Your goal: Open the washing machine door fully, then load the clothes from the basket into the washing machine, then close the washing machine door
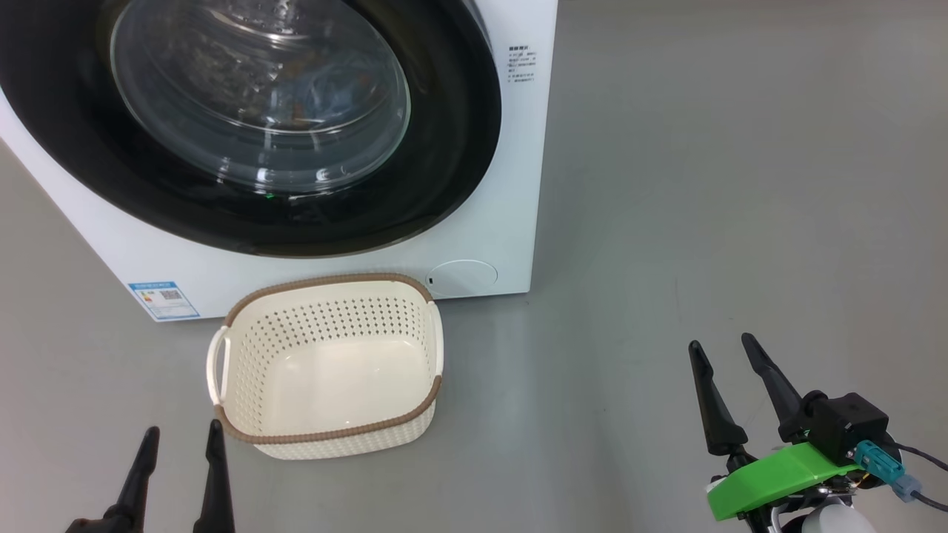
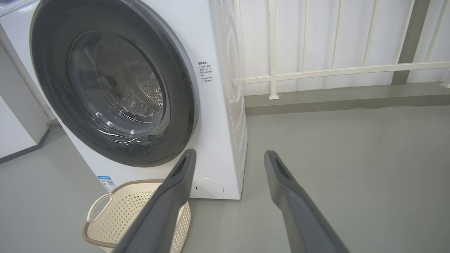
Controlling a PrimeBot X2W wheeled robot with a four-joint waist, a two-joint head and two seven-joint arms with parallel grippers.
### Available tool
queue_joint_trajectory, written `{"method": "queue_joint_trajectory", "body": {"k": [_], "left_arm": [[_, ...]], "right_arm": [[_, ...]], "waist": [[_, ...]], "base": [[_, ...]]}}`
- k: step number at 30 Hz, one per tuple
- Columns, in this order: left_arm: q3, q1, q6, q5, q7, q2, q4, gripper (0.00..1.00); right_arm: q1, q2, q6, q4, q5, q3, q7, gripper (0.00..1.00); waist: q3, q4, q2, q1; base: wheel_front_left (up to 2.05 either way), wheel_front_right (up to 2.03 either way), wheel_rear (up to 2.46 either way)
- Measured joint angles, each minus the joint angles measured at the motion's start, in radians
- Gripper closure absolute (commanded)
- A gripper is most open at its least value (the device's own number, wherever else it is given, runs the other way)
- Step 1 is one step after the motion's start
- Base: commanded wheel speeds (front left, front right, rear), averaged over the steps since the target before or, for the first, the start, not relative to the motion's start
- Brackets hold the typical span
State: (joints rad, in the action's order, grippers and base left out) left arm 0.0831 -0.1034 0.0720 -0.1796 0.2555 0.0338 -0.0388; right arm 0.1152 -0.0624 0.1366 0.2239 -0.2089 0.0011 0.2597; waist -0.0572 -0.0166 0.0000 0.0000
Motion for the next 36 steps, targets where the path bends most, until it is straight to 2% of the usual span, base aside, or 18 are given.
{"method": "queue_joint_trajectory", "body": {"k": [22, 23, 29, 36], "left_arm": [[-0.005, 0.0, 0.004, -0.001, 0.0, 0.0, -0.006, 0.0], [-0.005, 0.0, 0.003, -0.001, 0.0, -0.002, -0.011, 1.0], [-0.015, -0.002, 0.003, -0.003, -0.002, -0.028, -0.085, 1.0], [-0.015, -0.001, 0.003, -0.064, -0.02, -0.031, -0.095, 1.0]], "right_arm": [[0.0, 0.002, 0.0, 0.0, 0.0, -0.012, 0.0, 0.0], [0.0, 0.002, 0.0, 0.007, -0.001, -0.011, 0.0, 1.0], [-0.039, 0.005, 0.0, 0.083, -0.004, -0.011, -0.003, 1.0], [-0.045, 0.006, 0.0, 0.085, -0.06, -0.012, -0.022, 1.0]], "waist": [[-0.012, 0.004, 0.0, 0.0], [-0.012, 0.004, 0.0, 0.0], [-0.012, 0.004, 0.0, 0.0], [-0.006, 0.005, 0.0, 0.0005]], "base": [[0.0, 0.0, 0.0], [0.0, 0.0, 0.0], [0.0, 0.0, 0.0], [0.0, 0.0, 0.0]]}}
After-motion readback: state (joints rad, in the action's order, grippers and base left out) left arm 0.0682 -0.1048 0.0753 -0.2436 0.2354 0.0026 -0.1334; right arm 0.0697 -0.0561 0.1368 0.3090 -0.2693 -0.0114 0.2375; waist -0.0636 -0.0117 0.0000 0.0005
